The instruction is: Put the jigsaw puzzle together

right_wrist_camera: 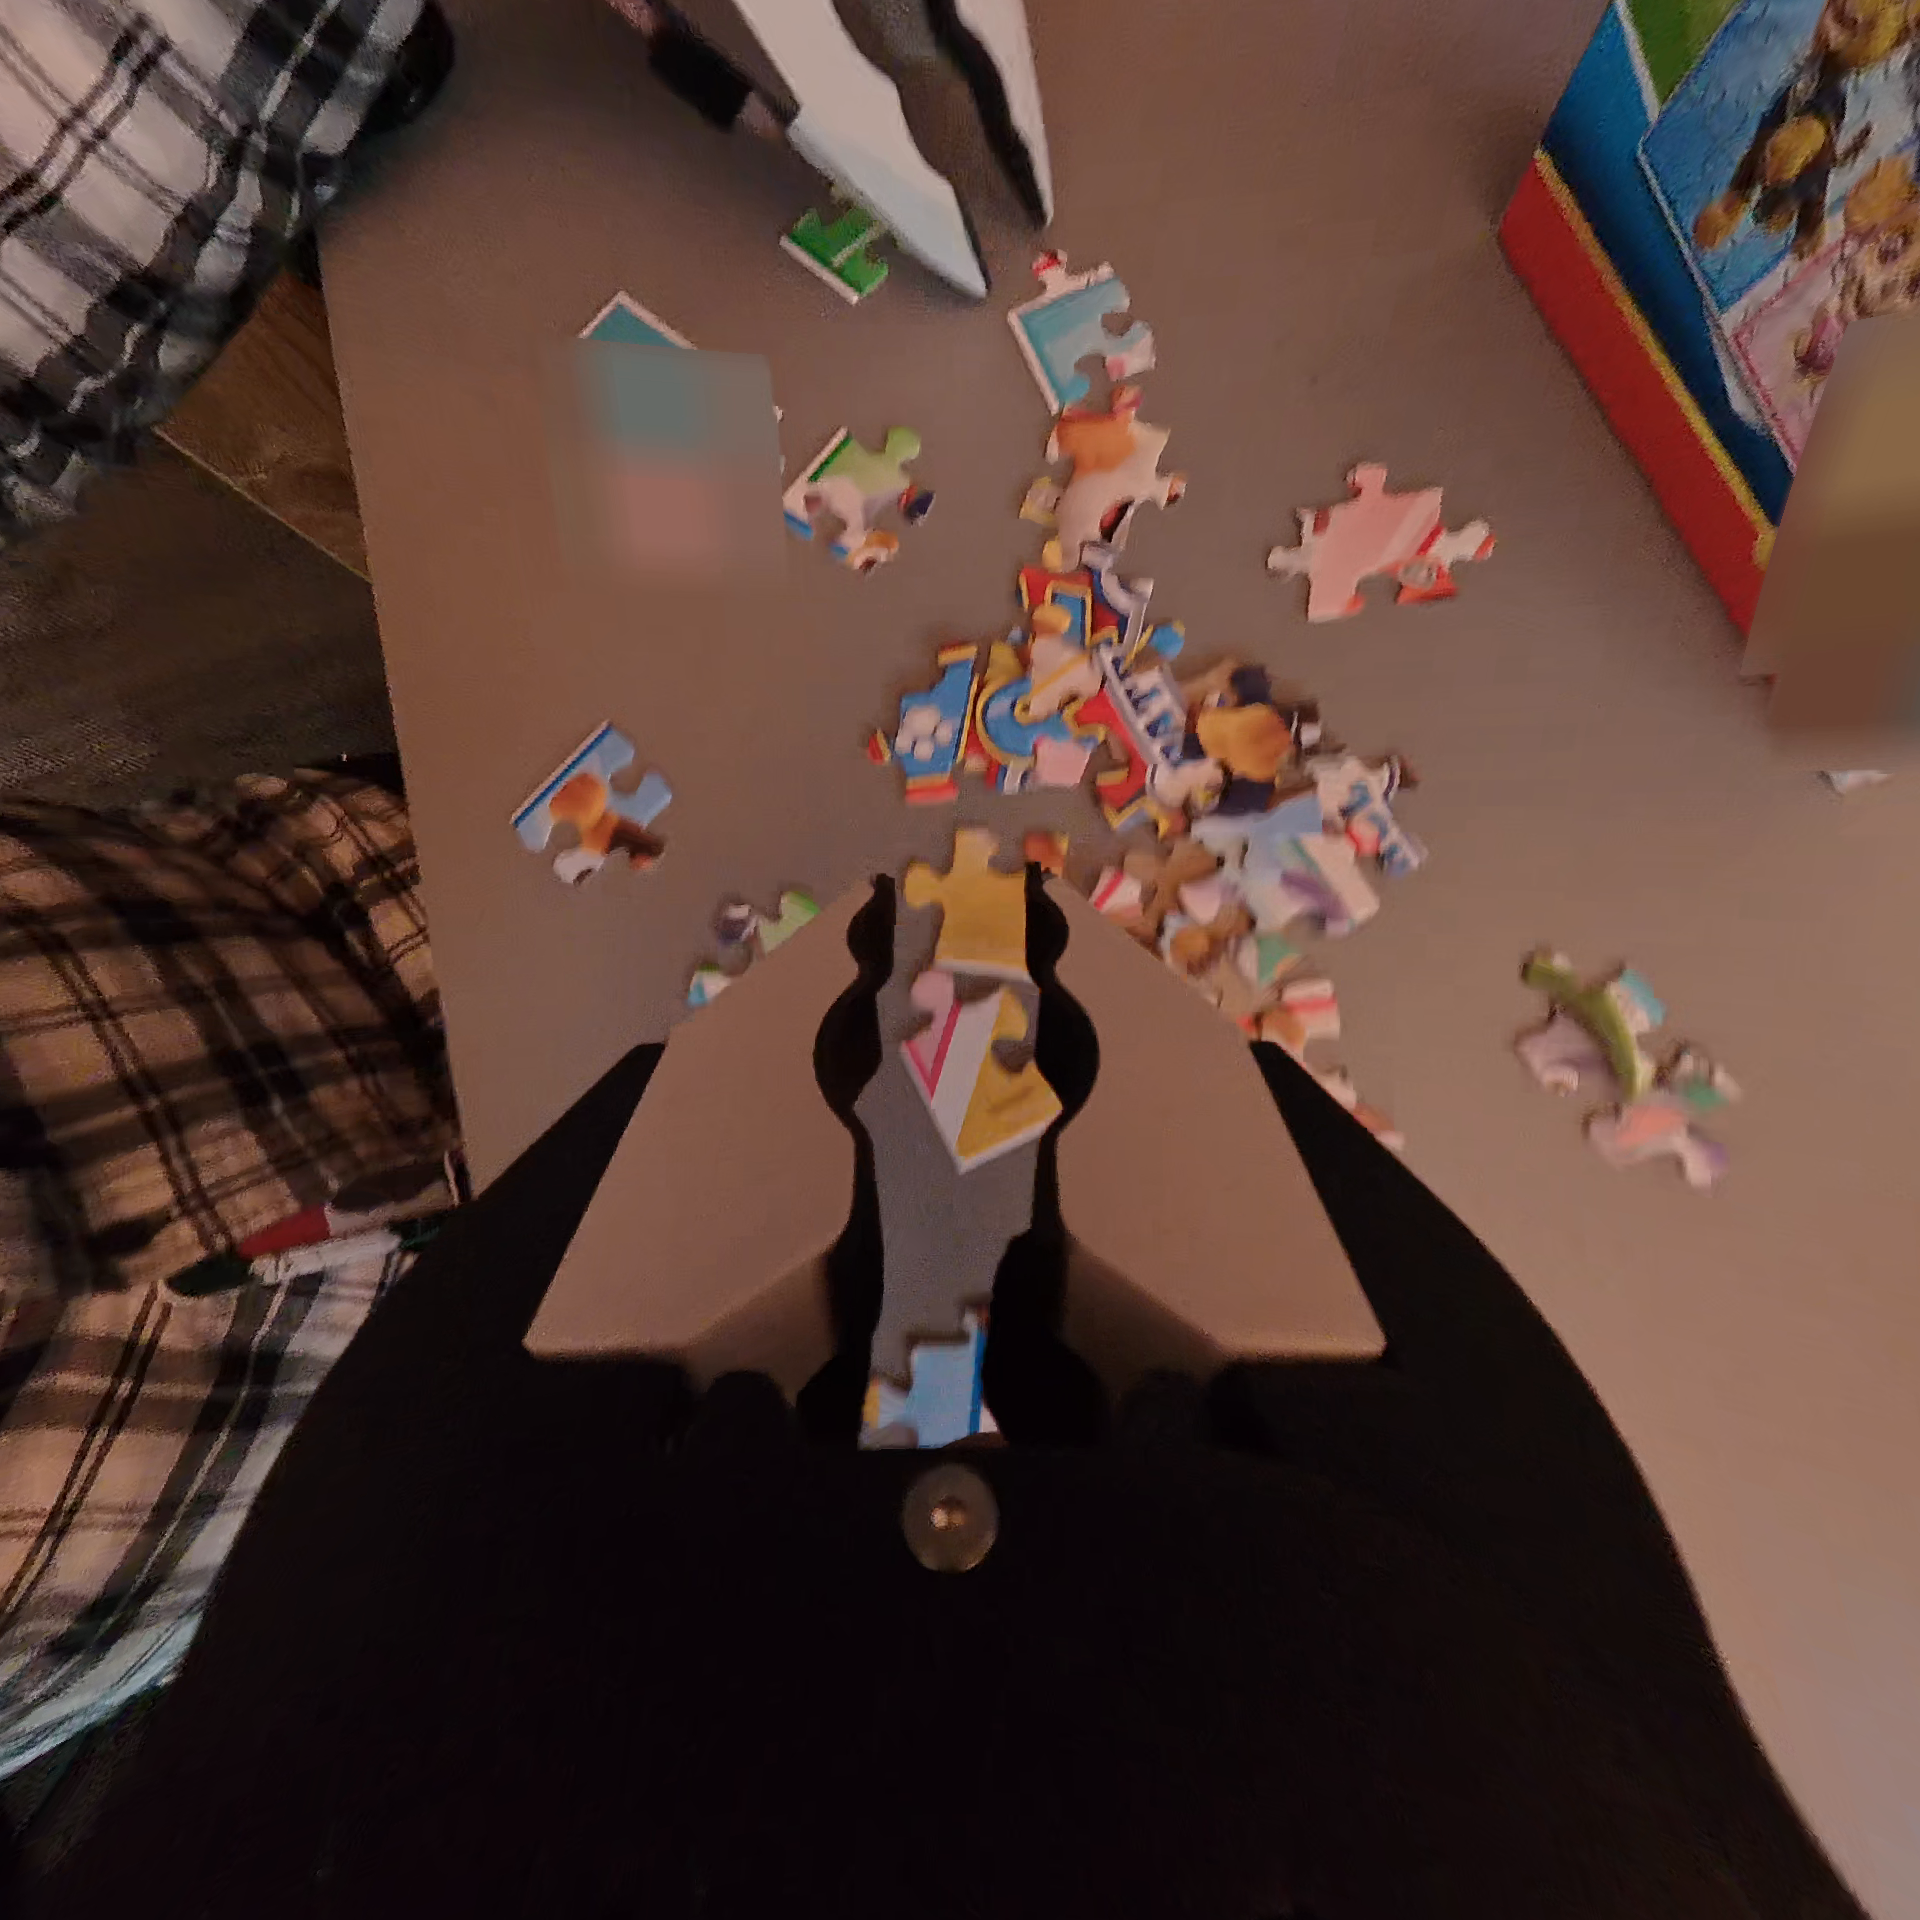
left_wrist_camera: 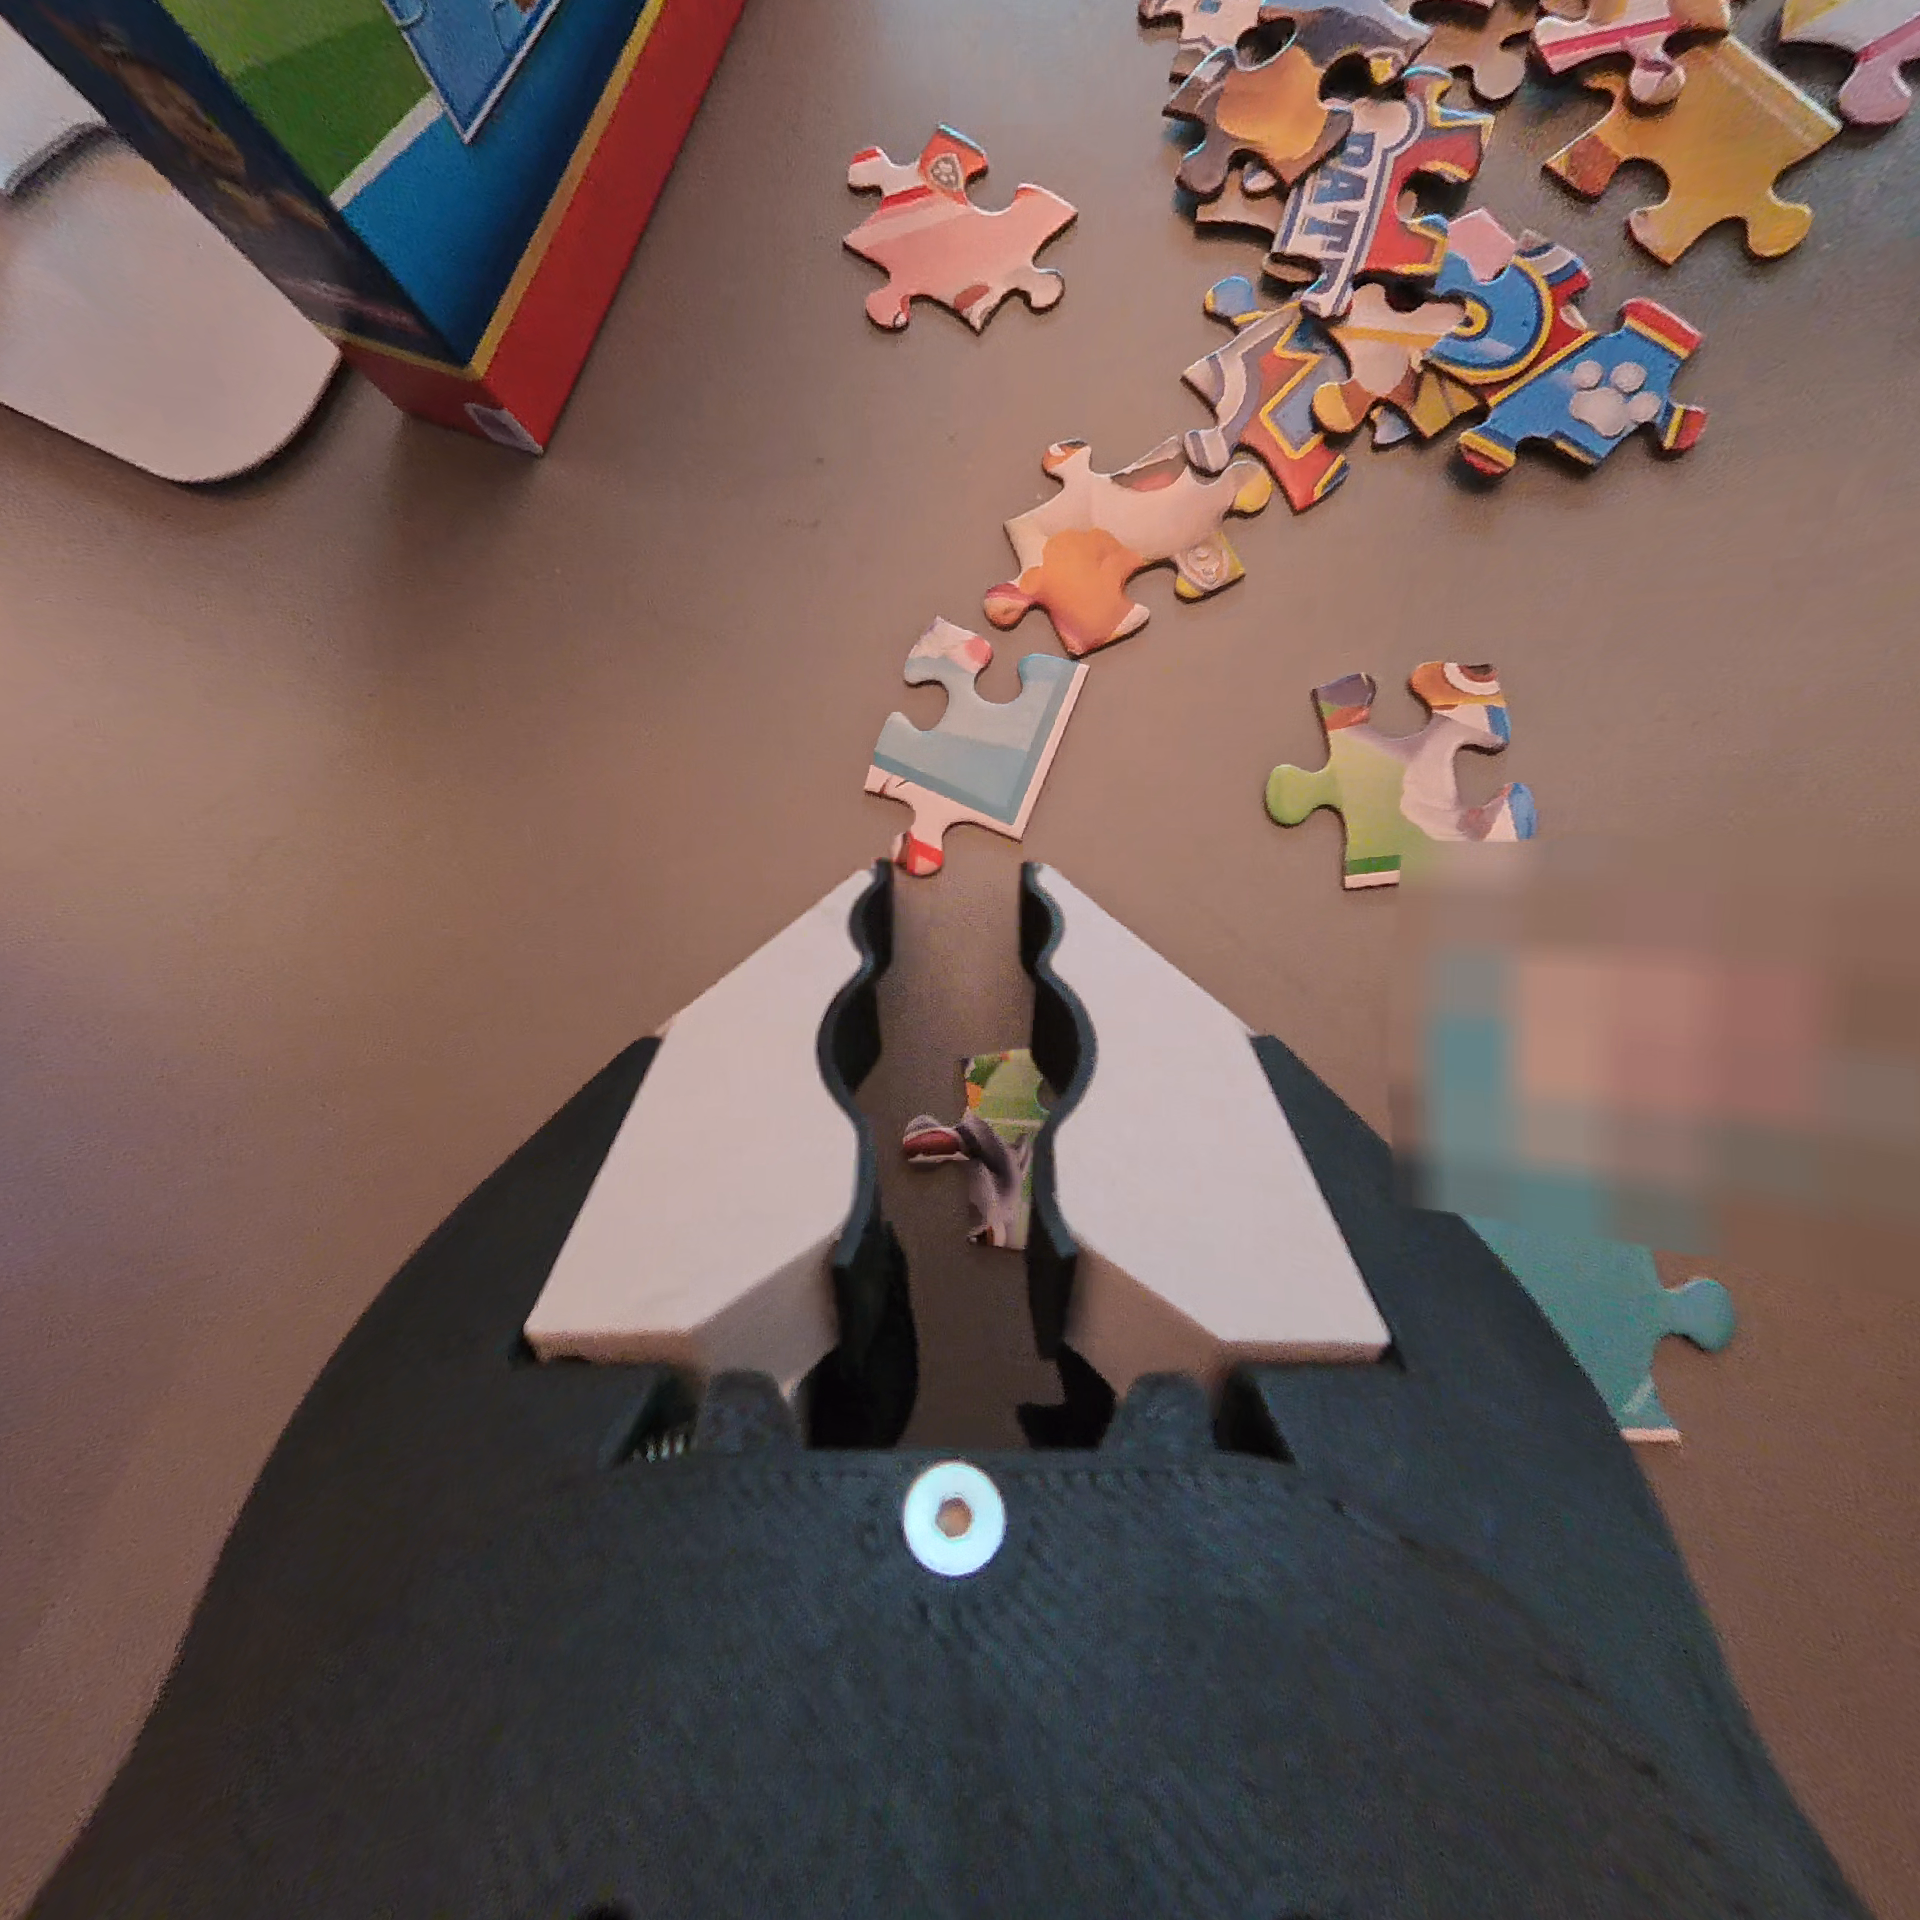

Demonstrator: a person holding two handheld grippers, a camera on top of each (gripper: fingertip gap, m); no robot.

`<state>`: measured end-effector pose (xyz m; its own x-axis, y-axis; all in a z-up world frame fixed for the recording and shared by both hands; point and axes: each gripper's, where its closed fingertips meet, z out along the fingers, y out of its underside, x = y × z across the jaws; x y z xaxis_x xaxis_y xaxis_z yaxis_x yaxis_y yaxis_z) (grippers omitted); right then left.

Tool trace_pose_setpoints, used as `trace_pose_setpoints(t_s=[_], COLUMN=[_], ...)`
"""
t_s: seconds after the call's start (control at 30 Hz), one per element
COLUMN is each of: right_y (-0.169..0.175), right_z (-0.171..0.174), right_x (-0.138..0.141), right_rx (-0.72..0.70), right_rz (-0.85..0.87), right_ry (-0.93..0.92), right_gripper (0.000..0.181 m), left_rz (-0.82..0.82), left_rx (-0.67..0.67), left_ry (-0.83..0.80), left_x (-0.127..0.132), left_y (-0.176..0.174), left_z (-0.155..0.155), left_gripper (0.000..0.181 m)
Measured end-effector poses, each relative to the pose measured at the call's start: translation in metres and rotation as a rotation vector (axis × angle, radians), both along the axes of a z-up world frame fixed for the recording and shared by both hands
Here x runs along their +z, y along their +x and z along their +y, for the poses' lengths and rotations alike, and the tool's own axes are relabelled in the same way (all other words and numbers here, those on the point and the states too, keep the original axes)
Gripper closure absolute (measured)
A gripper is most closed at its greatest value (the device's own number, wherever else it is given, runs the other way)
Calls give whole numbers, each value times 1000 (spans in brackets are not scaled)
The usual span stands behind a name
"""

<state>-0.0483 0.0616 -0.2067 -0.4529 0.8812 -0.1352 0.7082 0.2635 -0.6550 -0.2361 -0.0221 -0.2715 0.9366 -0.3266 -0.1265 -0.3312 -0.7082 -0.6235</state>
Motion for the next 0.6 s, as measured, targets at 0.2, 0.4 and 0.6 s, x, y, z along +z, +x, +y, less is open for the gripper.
trace_pose_setpoints(t_s=[0.2, 0.4, 0.6], right_y=[81, 123, 119], right_z=[12, 31, 48], right_x=[-16, -49, -69], right_rx=[-41, -150, -248], right_rz=[-60, -122, -130], right_ry=[33, 107, 154], right_gripper=[147, 146, 144], left_rz=[-16, -8, -3], left_rx=[-3, -9, 22], left_ry=[-15, -31, 17], left_x=[-2, -2, 17], left_y=[0, 2, 7], left_z=[3, 5, -6], left_gripper=[146, 144, 144])
